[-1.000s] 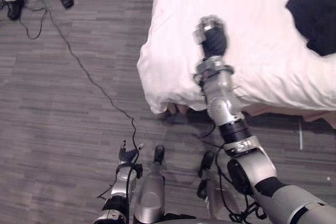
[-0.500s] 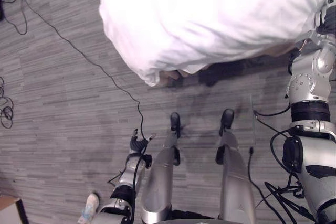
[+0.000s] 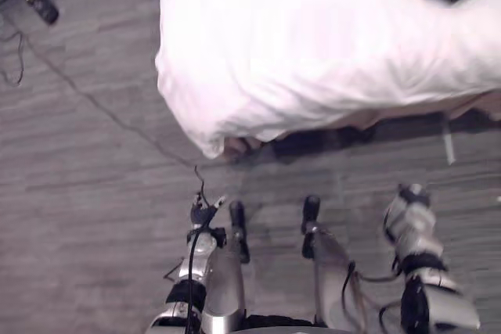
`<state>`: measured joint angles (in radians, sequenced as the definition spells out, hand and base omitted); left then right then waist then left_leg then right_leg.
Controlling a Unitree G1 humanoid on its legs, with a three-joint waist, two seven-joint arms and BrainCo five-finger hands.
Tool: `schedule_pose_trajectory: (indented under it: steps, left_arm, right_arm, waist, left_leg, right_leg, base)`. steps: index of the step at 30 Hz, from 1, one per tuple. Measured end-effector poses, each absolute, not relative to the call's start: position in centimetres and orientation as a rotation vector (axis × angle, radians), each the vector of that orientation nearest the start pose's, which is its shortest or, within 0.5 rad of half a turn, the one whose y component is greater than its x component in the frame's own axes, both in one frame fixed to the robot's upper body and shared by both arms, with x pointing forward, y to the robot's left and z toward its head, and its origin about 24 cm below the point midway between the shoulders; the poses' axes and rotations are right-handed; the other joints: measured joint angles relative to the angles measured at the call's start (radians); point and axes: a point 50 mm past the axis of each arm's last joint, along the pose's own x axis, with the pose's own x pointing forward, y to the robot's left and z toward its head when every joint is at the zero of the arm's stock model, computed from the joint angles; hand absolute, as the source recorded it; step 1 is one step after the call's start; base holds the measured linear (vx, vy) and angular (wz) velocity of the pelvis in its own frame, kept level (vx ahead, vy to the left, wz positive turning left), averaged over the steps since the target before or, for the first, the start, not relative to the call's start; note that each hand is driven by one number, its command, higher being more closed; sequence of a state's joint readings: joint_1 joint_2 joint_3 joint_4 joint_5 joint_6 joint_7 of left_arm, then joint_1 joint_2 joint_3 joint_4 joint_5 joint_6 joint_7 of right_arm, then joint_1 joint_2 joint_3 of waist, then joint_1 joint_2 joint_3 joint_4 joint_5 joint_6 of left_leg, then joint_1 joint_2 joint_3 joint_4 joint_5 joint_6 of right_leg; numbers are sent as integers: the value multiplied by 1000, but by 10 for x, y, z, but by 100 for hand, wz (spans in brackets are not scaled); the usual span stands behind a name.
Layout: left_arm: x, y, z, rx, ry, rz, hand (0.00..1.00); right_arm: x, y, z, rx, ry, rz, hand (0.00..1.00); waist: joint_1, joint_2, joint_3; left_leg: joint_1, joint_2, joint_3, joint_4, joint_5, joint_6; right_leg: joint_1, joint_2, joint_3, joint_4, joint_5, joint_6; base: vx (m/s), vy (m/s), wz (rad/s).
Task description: Tidy the bed and pick cloth on bed and put in laundry
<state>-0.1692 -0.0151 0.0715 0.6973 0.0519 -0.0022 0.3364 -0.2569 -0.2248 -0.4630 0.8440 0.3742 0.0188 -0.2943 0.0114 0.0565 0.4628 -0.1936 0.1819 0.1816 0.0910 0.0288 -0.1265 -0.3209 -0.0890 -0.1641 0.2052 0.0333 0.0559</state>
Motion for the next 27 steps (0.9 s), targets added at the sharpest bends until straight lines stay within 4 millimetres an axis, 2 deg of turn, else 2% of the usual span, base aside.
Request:
schedule_pose_trajectory:
  steps: [1, 3, 4, 5, 6, 7, 8, 11, 13, 14, 16, 17, 18, 19, 20, 21, 22, 23, 24, 25, 26, 27]
  left_arm:
    - [243, 165, -74, 120, 544, 323, 0]
    - [225, 174, -93, 185, 652, 297, 0]
    - [222, 175, -96, 199, 669, 288, 0]
    - [213, 178, -104, 238, 716, 262, 0]
    - [207, 181, -110, 270, 752, 236, 0]
    - [206, 181, -111, 274, 755, 235, 0]
    - [199, 185, -117, 323, 798, 207, 0]
    - [178, 193, -129, 376, 879, 180, 0]
    - [163, 199, -136, 401, 937, 172, 0]
    - [154, 198, -141, 412, 975, 160, 0]
    - [148, 197, -144, 434, 1002, 126, 0]
    - [147, 196, -145, 452, 1006, 109, 0]
    - [149, 196, -144, 472, 1001, 98, 0]
    - [149, 197, -144, 489, 997, 87, 0]
    - [154, 198, -142, 521, 983, 68, 0]
    - [159, 198, -140, 529, 968, 65, 0]
    - [162, 198, -139, 539, 960, 60, 0]
    - [164, 193, -139, 558, 950, 33, 0]
    - [169, 182, -138, 553, 933, 7, 0]
    - [169, 178, -138, 546, 930, 1, 0]
    - [169, 175, -139, 540, 929, -3, 0]
    - [162, 176, -141, 540, 943, -3, 0]
  right_arm:
    - [219, -297, -69, 329, 552, -845, 0]
    - [153, -291, -110, 313, 749, -927, 0]
    - [140, -288, -117, 304, 789, -940, 0]
    - [110, -281, -131, 285, 889, -961, 0]
    - [89, -273, -140, 277, 961, -967, 0]
    - [87, -272, -142, 277, 970, -966, 0]
    - [67, -257, -151, 286, 1048, -942, 0]
    - [61, -232, -160, 295, 1119, -839, 0]
    - [64, -228, -161, 253, 1129, -779, 0]
    - [64, -227, -161, 224, 1135, -745, 0]
    - [67, -226, -160, 185, 1139, -711, 0]
    - [71, -223, -160, 168, 1136, -671, 0]
    - [74, -222, -160, 158, 1135, -651, 0]
    - [75, -221, -160, 156, 1136, -644, 0]
    - [77, -220, -161, 147, 1136, -629, 0]
    - [78, -220, -161, 141, 1143, -628, 0]
    - [79, -221, -161, 135, 1143, -622, 0]
    - [81, -222, -161, 120, 1144, -614, 0]
    - [80, -227, -160, 85, 1146, -602, 0]
    - [81, -232, -158, 71, 1140, -604, 0]
    - [84, -229, -159, 58, 1138, -581, 0]
    - [85, -224, -159, 32, 1141, -541, 0]
  waist:
    - [-8, -7, -19]
    - [-33, -37, -123]
    - [-37, -41, -137]
    - [-53, -49, -174]
    - [-58, -54, -203]
    - [-58, -55, -207]
    - [-57, -59, -236]
    - [-71, -61, -247]
    - [-85, -61, -247]
    - [-96, -60, -248]
    - [-105, -50, -252]
    - [-108, -46, -253]
    - [-108, -51, -255]
    - [-108, -52, -258]
    - [-110, -43, -258]
    - [-108, -61, -270]
    - [-106, -61, -269]
    - [-111, -49, -267]
    - [-115, -27, -267]
    - [-113, -19, -268]
    - [-108, -18, -272]
    - [-101, -12, -277]
  left_leg:
    - [14, -5, -4, -16, 3, 0]
    - [82, -19, 0, -76, 6, 1]
    - [100, -22, 5, -83, 6, 1]
    - [136, -30, 17, -93, -1, 8]
    - [158, -37, 28, -96, -11, 13]
    - [161, -38, 30, -96, -12, 13]
    - [194, -43, 71, -97, -29, 13]
    - [266, -41, 161, -80, -71, 13]
    - [296, -35, 222, -56, -100, 8]
    - [312, -20, 277, -42, -115, 5]
    - [322, 0, 348, -45, -125, -4]
    - [325, 30, 412, -44, -130, -17]
    - [334, 38, 439, -39, -136, -26]
    - [336, 44, 462, -36, -136, -32]
    - [344, 61, 532, -32, -132, -44]
    - [370, 68, 597, -32, -133, -55]
    - [387, 71, 621, -32, -133, -64]
    - [420, 78, 665, -32, -130, -72]
    - [474, 83, 724, -19, -128, -75]
    - [498, 90, 749, 5, -126, -76]
    - [517, 135, 780, 151, -127, -76]
    - [451, 278, 717, 519, -80, 55]
  right_leg:
    - [15, 0, -2, -16, 5, 3]
    - [91, 3, 2, -108, 33, 17]
    - [113, 3, 5, -125, 43, 14]
    - [159, 6, 11, -166, 55, 17]
    - [182, 3, 31, -186, 62, 24]
    - [185, 3, 32, -188, 62, 24]
    - [198, 2, 63, -197, 67, 27]
    - [211, 15, 152, -175, 65, 28]
    - [208, 27, 200, -164, 64, 29]
    - [196, 18, 152, -161, 33, -1]
    - [179, -28, -79, -135, 1, -66]
    - [175, -67, -279, -114, -20, -97]
    - [166, -92, -401, -98, -29, -110]
    - [162, -106, -466, -84, -33, -116]
    - [160, -151, -640, -28, -43, -143]
    - [164, -201, -796, 50, -17, -193]
    - [150, -202, -807, 83, -23, -177]
    - [138, -192, -820, 118, -46, -190]
    - [135, -157, -752, 125, -77, -166]
    - [131, -138, -716, 126, -82, -164]
    - [129, -105, -632, 122, -93, -164]
    - [149, -34, -530, 62, -96, -179]
  base:
    - [151, 68, 10]
    - [207, 89, -11]
    - [184, 84, -15]
    - [154, 82, -18]
    - [144, 82, -16]
    - [126, 76, -46]
    - [109, 84, -66]
    - [48, 58, -86]
    - [-20, 32, -105]
    - [-49, 12, -106]
    - [-23, 30, -117]
    - [29, 9, -143]
    - [50, -17, -135]
    - [94, -34, -137]
    - [124, -50, -172]
    - [142, -77, -183]
    - [188, -135, -173]
    - [208, -167, -178]
    - [205, -165, -178]
    - [244, -163, -210]
    - [297, -174, -232]
    - [312, -174, -238]
